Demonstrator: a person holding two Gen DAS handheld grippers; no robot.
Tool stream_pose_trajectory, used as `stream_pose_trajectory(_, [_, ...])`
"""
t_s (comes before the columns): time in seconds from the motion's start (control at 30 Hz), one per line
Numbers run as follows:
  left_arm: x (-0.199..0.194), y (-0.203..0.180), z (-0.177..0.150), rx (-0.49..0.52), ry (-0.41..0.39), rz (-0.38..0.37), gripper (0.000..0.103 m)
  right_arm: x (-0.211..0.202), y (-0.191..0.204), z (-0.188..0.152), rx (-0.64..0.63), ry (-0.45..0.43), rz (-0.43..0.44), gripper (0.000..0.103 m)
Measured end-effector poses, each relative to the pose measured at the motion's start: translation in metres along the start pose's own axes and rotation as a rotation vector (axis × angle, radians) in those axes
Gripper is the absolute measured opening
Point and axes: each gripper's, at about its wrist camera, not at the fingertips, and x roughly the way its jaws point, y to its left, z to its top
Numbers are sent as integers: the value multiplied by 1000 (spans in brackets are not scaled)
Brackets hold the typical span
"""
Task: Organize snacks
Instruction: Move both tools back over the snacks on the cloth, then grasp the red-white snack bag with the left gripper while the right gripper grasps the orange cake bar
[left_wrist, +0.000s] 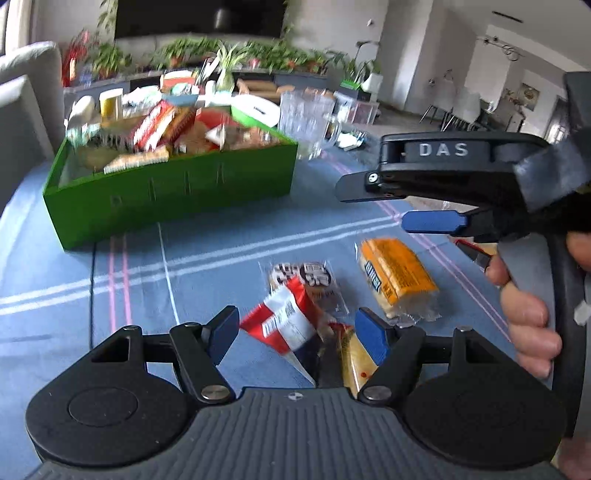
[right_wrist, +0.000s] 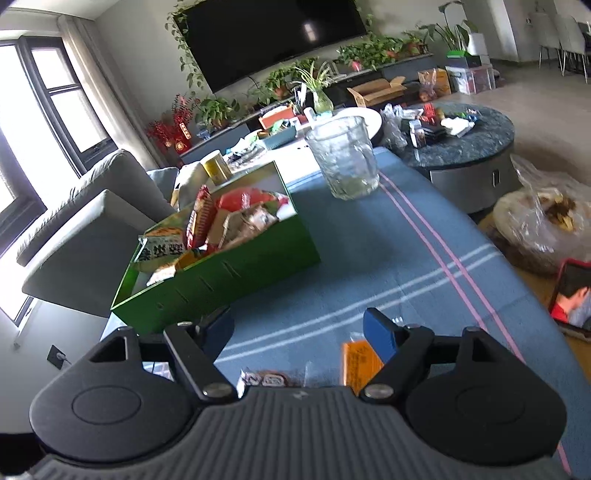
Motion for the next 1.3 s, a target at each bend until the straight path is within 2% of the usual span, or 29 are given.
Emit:
stream_pose_trajectory(0.17, [13,-5,-1,-31,50,33,67,0,-6,-7,-7,-1,-40,66])
stream_pose_trajectory(0.43, [22,-5,-3,-49,53,59,67,2,-15,-18,-38,18,-96,67])
stream_pose_trajectory(0.47, [22,-4,-3,-49,50,60,66,3,-16,-19,-43,22,-104,67])
stream_pose_trajectory(0.53, [23,-2,-3,-46,44,54,52,4,-17,-21,-51,30,-118,67])
stream_pose_trajectory(0.57, [25,-1,-3,-43,53,57,48,4,-18,-23,-53,34,-123,67])
stream_pose_trajectory(0.63, [24,4,-5,-45,37,62,47,5,-21,-25,-50,47,-130,68])
stream_pose_trajectory(0.73, [20,10,-5,-38,23,107,46,6,-26,-30,-44,63,-138,68])
stream_pose_trajectory(0.97, [5,33,-6,-79,-14,151,44,8,-24,-37,-64,85,-150,68])
stream_pose_trajectory(1.3, [-9,40,-3,-87,-67,147,44,14,-17,-45,-135,55,-209,68])
